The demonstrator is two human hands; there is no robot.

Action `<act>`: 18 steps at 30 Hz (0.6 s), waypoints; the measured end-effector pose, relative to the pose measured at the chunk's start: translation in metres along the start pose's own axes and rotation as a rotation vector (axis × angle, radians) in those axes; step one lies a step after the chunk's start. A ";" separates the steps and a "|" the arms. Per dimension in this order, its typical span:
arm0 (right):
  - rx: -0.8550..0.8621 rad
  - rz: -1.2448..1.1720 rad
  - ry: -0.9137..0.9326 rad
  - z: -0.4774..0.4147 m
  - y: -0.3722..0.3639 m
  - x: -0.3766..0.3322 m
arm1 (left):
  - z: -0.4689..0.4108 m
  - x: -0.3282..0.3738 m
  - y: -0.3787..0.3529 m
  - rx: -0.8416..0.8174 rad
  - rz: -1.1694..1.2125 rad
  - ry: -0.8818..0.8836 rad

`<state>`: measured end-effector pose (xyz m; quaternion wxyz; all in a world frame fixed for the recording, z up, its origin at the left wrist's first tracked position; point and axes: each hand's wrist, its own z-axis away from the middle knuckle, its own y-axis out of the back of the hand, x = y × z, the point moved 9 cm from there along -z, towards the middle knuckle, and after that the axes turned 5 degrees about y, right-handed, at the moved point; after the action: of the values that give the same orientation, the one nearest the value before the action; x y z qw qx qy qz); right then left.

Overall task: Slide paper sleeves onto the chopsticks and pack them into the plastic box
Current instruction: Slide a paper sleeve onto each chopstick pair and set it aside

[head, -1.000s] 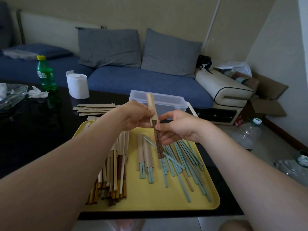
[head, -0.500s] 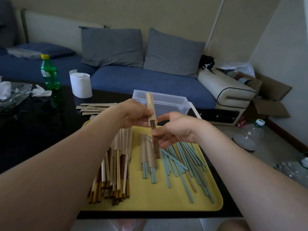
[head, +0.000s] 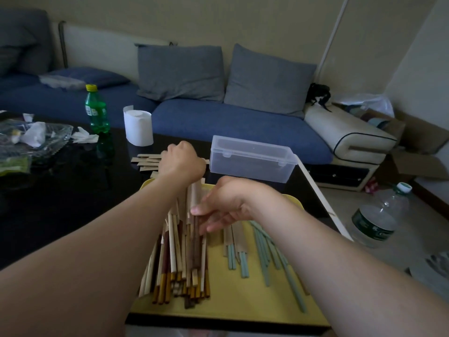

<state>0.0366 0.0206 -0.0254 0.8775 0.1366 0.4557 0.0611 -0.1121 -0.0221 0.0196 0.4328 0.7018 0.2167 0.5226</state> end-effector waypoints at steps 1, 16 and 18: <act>-0.012 0.001 0.000 -0.004 -0.006 -0.003 | -0.002 -0.002 0.000 0.014 -0.080 -0.014; -0.105 0.507 0.261 -0.039 -0.007 -0.028 | -0.029 -0.003 -0.037 -0.187 -0.570 -0.260; -0.120 0.458 0.263 -0.042 -0.003 -0.026 | -0.033 0.000 -0.042 -0.183 -0.612 -0.287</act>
<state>-0.0129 0.0190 -0.0290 0.7806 0.1746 0.5183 0.3024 -0.1366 0.0129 -0.0131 0.6564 0.6290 0.3063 0.2822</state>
